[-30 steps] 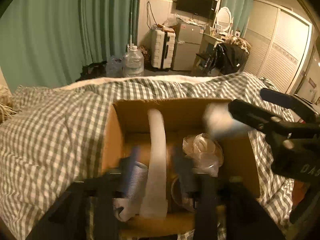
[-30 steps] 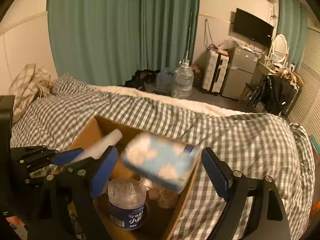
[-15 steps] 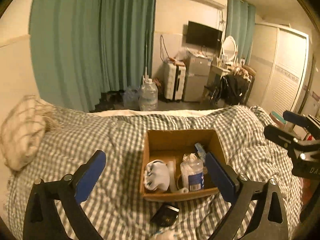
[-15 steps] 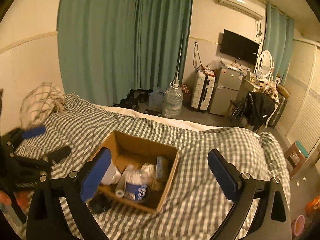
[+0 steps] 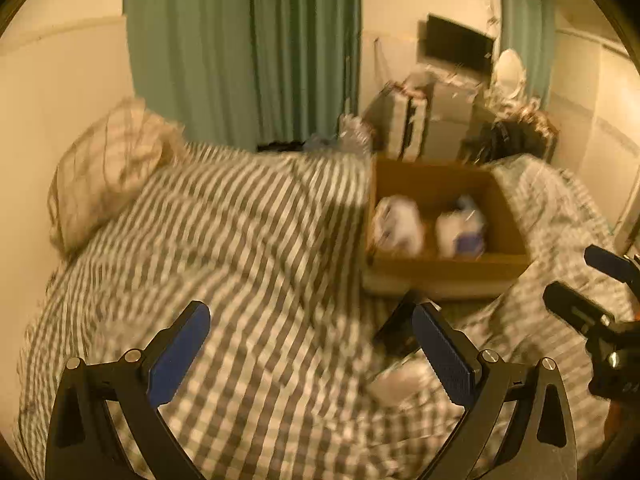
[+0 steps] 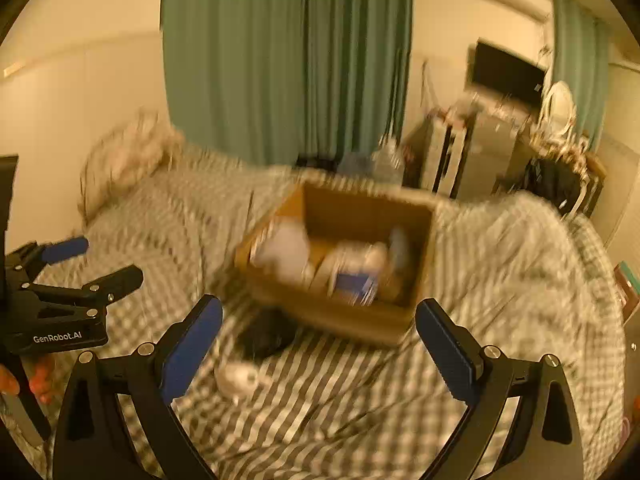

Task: Organize objects
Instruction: 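Grasp the white toy figurine with the right gripper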

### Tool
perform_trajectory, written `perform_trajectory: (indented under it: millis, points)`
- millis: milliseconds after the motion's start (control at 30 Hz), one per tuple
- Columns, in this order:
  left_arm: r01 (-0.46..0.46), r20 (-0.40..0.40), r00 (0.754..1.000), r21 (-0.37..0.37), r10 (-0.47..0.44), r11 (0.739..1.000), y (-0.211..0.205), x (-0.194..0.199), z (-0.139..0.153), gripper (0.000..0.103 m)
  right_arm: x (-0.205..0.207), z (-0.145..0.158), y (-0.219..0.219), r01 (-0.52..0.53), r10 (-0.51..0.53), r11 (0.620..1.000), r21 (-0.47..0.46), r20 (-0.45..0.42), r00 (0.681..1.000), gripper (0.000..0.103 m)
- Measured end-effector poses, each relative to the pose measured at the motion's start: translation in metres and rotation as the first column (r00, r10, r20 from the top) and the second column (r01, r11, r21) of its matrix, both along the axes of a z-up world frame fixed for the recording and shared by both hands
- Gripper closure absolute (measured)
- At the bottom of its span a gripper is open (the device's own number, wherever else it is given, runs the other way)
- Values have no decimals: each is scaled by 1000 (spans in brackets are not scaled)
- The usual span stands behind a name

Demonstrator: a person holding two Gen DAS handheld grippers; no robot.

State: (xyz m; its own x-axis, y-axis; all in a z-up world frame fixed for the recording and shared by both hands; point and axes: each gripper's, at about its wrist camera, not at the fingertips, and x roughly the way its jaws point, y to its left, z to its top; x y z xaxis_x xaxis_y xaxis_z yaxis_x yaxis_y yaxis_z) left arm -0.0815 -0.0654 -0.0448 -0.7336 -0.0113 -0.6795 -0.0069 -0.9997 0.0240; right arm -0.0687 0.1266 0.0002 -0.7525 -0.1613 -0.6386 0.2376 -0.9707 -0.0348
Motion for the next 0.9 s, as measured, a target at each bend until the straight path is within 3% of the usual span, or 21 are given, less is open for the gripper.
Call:
perform_trajectory:
  millis: [200, 600, 667, 700, 733, 800, 900]
  points:
    - [-28, 122, 992, -42, 33, 999, -7, -5, -65, 0, -19, -81, -26, -77, 66, 995, 56, 182, 981, 5]
    - [-101, 132, 986, -1, 101, 995, -31, -10, -75, 0, -53, -144, -68, -181, 148, 982, 46, 399, 905, 7]
    - [-103, 130, 986, -3, 102, 995, -31, -10, -75, 0, -61, -152, -71, -184, 159, 983, 15, 433, 887, 11]
    - [-101, 132, 986, -3, 101, 995, -32, -10, -75, 0, -65, -157, -73, -184, 164, 983, 1, 452, 877, 19]
    - [-100, 134, 986, -3, 100, 995, -32, -11, -76, 0, -68, -161, -74, -187, 172, 982, -13, 469, 866, 37]
    - [-97, 139, 986, 2, 96, 995, -32, -11, -77, 0, -70, -167, -73, -198, 193, 979, -43, 497, 846, 39]
    - [-91, 149, 985, 10, 89, 996, -31, -12, -78, 0, -62, -155, -62, -179, 191, 981, -71, 472, 861, 40]
